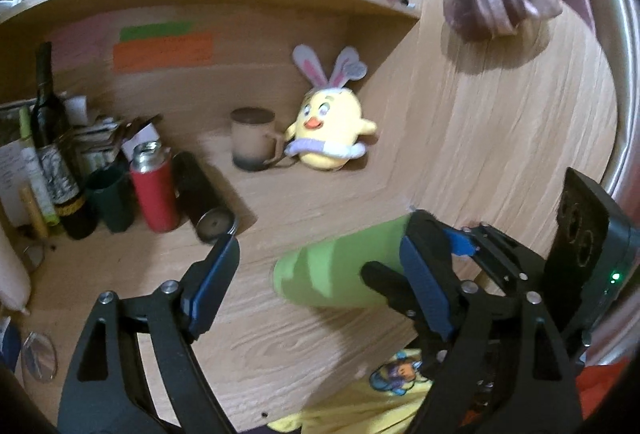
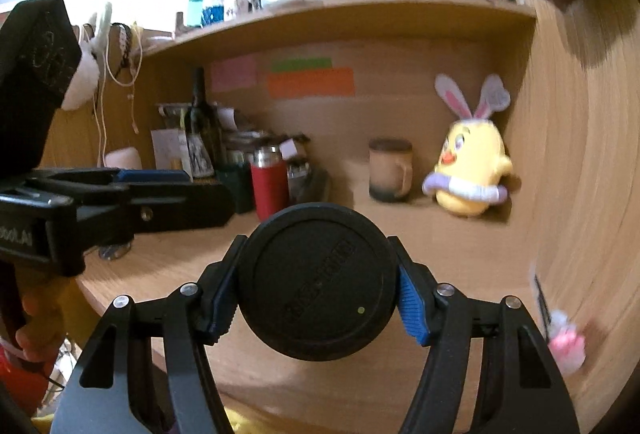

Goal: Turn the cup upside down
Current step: 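Grasp the tumbler's black lid end with the right gripper while the left gripper releases, then set the green tumbler upright on the desk with the right gripper and open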

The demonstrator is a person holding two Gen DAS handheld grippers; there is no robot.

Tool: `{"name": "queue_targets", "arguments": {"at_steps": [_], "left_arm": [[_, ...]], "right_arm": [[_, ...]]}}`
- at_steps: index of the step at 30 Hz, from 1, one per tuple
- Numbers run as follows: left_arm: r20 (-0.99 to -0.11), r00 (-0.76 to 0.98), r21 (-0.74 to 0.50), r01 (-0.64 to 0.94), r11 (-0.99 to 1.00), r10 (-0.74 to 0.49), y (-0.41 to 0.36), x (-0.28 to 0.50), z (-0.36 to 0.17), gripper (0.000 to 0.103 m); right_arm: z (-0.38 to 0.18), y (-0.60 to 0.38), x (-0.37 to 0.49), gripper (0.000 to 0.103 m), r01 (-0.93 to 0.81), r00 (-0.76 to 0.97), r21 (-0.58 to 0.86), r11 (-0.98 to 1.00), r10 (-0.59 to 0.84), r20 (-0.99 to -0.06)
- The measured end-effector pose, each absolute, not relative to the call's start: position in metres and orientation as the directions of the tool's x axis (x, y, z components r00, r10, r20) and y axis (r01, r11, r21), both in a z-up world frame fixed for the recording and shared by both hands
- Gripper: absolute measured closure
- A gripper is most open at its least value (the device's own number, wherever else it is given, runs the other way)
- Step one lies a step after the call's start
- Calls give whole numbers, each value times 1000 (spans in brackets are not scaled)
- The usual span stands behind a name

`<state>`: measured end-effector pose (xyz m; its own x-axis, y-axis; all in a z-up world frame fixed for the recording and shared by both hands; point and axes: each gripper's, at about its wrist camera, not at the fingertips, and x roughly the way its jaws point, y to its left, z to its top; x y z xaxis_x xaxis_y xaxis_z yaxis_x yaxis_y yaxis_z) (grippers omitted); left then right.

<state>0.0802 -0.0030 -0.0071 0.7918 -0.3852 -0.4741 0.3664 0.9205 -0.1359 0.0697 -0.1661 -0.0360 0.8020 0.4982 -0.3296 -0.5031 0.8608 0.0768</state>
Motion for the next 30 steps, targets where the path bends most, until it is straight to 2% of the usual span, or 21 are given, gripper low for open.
{"name": "queue_targets", "arguments": {"at_steps": [8, 14, 21, 24, 30], "left_arm": [[-512, 764, -158, 366, 917, -393, 3, 129, 6, 20], [-552, 723, -243, 336, 910, -415, 23, 170, 6, 18], [-560, 761, -205, 257, 944, -329, 31, 187, 4, 17], [-560, 750, -235, 265, 935, -353, 36, 189, 1, 16], [-556, 761, -214, 257, 942, -334, 34, 188, 3, 16]], "right_arm": [[-15, -147, 106, 40, -559, 773, 54, 828, 543, -329], [-11, -134, 137, 40, -578, 747, 80, 812, 566, -348], [-18, -125, 161, 40, -598, 709, 112, 793, 589, -388], [-26, -126, 162, 40, -603, 694, 121, 789, 593, -409], [-36, -136, 155, 39, -609, 665, 134, 782, 595, -451]]}}
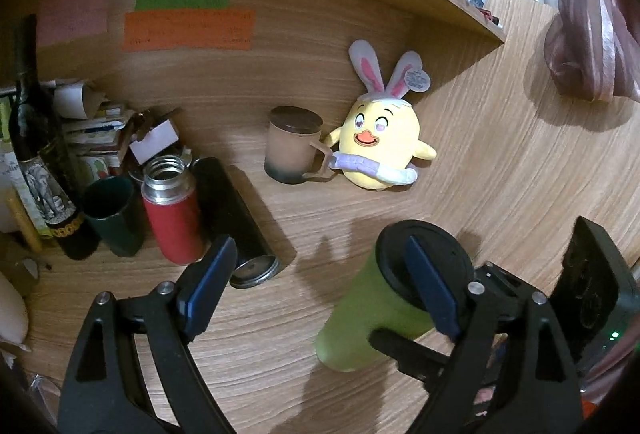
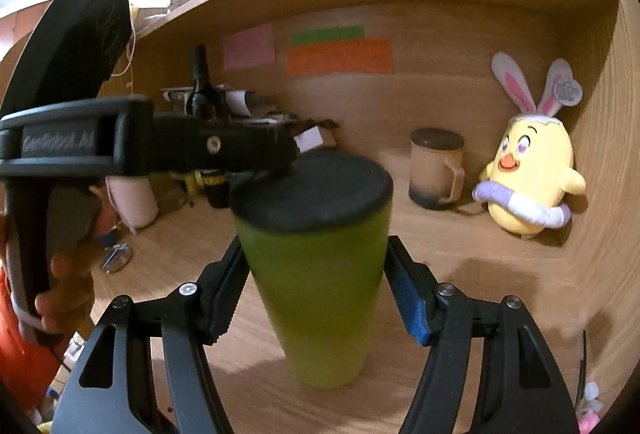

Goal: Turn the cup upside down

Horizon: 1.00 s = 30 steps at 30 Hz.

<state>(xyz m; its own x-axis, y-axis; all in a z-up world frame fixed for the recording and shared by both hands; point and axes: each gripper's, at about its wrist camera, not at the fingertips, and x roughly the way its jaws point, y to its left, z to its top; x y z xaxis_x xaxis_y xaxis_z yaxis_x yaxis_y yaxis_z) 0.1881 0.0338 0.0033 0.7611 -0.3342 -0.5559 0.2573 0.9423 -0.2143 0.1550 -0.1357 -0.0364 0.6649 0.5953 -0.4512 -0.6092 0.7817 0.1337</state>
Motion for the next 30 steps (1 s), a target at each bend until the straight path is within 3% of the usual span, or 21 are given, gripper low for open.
{"name": "queue_targets", "arguments": {"at_steps": [4, 8, 15, 17, 18, 30], "left_arm": [[-516, 785, -209, 274, 939, -344, 32, 173, 15, 16], [-451, 851, -125, 239, 963, -269, 31, 138, 25, 16], [-377, 910, -72, 158, 985, -173, 30, 67, 22, 7], [-367, 917, -63, 142, 988, -155, 26, 52, 19, 2], [-361, 921, -56, 133, 990, -144, 23, 42, 16, 2], [-333, 938, -23, 95, 995, -97, -4, -17, -4, 0]], "right_arm": [[-28, -153, 141, 20, -600, 688, 123, 790, 589, -424], [-11, -177, 120, 12, -579, 728, 116, 807, 575, -373], [8, -209, 85, 11, -536, 778, 106, 838, 539, -323], [11, -213, 76, 4, -531, 783, 104, 841, 534, -318], [12, -215, 72, 0, -529, 787, 105, 842, 533, -312], [12, -222, 14, 0, -505, 819, 64, 861, 501, -279]]}}
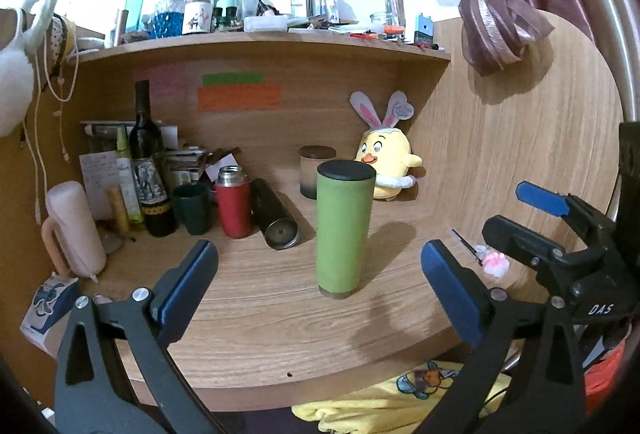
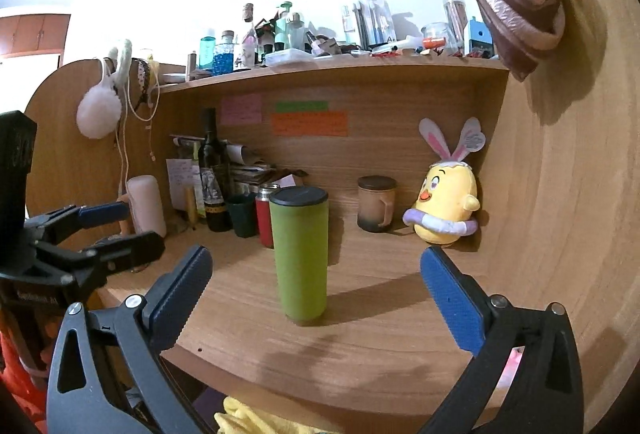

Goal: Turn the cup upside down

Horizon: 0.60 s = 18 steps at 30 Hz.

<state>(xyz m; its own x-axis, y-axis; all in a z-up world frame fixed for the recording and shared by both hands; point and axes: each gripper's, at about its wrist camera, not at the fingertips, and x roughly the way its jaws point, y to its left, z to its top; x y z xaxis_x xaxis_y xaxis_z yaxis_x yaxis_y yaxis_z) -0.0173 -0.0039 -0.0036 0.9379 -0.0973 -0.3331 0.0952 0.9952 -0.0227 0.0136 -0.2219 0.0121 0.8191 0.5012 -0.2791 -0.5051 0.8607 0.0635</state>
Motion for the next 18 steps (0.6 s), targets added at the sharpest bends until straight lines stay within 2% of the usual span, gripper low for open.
{"name": "queue_targets", "arguments": {"at_steps": [18], "left_arm": [[-317, 945, 1, 82, 997, -78, -10, -24, -10, 0]], "right_arm": [[7, -226, 14, 0, -475, 828, 86, 876, 478, -292]]}}
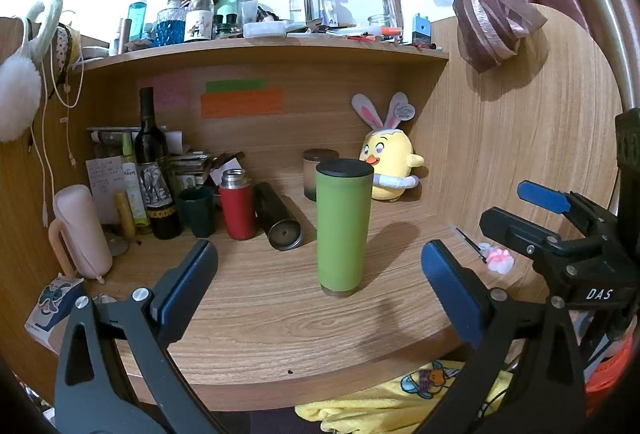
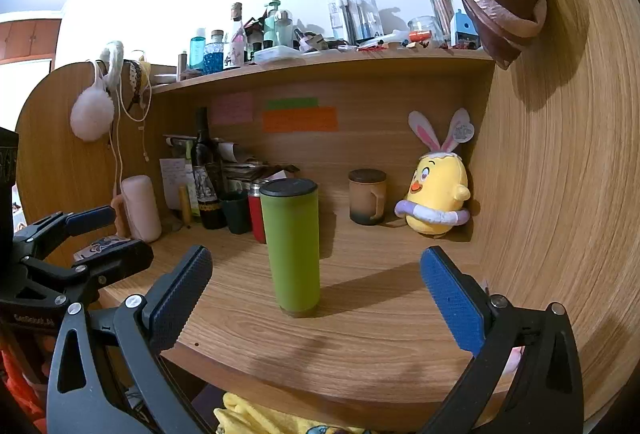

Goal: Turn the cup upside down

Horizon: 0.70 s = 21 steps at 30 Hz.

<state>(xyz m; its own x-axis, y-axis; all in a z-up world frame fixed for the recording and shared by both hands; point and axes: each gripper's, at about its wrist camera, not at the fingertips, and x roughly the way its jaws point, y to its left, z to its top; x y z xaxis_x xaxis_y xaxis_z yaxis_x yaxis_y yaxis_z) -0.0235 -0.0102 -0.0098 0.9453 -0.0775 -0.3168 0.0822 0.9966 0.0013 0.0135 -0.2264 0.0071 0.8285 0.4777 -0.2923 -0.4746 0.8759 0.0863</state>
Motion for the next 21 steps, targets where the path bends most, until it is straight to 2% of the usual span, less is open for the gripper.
{"name": "queue_targets", "arguments": {"at_steps": [21], "left_arm": [[-321, 944, -11, 76, 997, -76, -11, -24, -10, 0]], "right_arm": [[8, -227, 11, 0, -473, 831, 86, 877, 476, -288]]}}
